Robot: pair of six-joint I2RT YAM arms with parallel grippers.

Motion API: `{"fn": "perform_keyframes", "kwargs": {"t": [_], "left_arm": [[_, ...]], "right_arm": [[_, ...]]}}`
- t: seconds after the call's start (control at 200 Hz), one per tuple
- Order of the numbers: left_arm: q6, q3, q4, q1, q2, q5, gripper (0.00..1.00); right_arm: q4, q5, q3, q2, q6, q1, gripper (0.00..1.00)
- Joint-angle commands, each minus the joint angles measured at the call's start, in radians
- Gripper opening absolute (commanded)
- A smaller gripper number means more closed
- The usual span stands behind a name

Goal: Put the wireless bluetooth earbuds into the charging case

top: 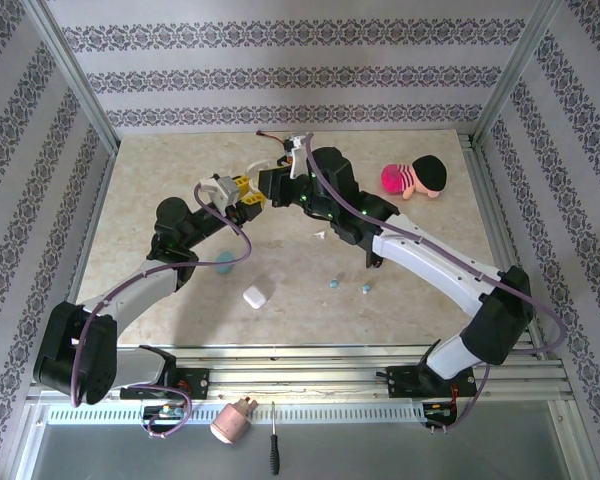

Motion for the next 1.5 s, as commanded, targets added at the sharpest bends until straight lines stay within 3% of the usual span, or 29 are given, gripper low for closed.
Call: {"fn": "perform_keyframes", "kwargs": {"t": [0.0,0.914,1.314,1.499], "left_arm": [[0.028,0.006,0.014,-0.012,0.007,-0.009,0.19],[-0.024,0.039,0.05,-0.013,0.047,-0.031,0.19],[-0.025,0.033,0.056,-0.013,0.034,-0.008,0.19],[-0.034,0.033,0.062,-0.014,0.04,-0.01,0.2]], "right_arm": [[0.007,-0.019,0.034,0.022,0.007,-0.01,0.19],[-0.023,-0.043,-0.006,0.034,-0.004,-0.008,0.19],[-0.016,0.016,-0.021,0.037,0.0,-0.024,0.18],[-0.02,-0.034,-0.005,0.05,-0.01,-0.024,0.19]]}}
